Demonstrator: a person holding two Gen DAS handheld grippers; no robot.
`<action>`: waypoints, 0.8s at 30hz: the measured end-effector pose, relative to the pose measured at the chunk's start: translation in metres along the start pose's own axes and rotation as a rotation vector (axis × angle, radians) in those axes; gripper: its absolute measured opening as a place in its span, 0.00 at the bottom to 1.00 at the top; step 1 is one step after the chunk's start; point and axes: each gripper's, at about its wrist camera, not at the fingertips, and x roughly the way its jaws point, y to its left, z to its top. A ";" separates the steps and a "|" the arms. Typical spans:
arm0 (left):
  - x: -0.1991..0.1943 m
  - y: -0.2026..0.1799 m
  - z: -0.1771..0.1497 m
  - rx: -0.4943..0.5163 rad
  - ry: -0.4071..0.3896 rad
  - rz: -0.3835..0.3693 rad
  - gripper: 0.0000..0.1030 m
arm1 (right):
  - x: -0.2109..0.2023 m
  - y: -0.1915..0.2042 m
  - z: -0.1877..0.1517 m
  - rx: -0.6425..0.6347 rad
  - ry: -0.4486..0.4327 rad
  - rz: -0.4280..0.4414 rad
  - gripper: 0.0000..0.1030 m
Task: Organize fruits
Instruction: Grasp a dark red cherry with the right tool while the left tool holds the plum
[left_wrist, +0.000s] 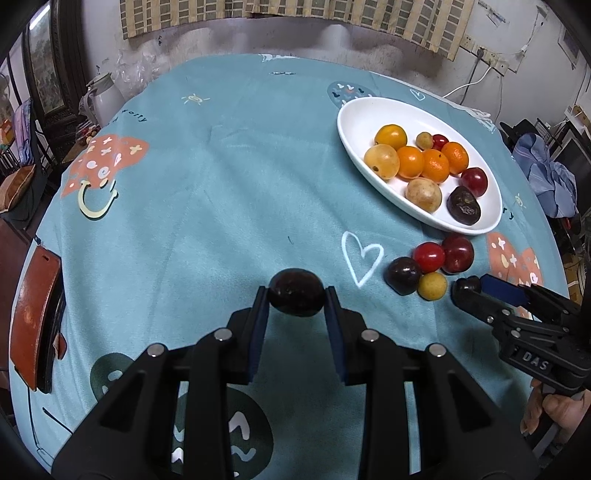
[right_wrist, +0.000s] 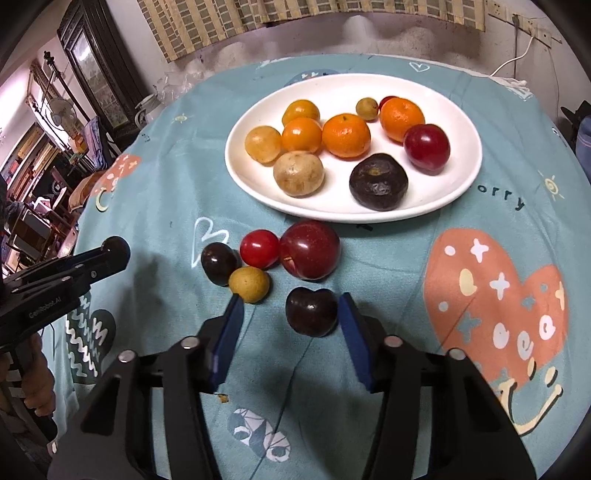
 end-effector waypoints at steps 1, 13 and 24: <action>0.001 0.000 0.000 0.001 0.002 0.000 0.30 | 0.002 -0.002 0.000 0.003 0.001 -0.002 0.49; -0.001 -0.017 -0.006 0.049 0.016 -0.012 0.30 | -0.004 -0.021 -0.011 0.059 0.004 0.024 0.32; -0.006 -0.065 0.007 0.150 0.004 -0.100 0.30 | -0.070 -0.045 -0.038 0.117 -0.081 -0.013 0.32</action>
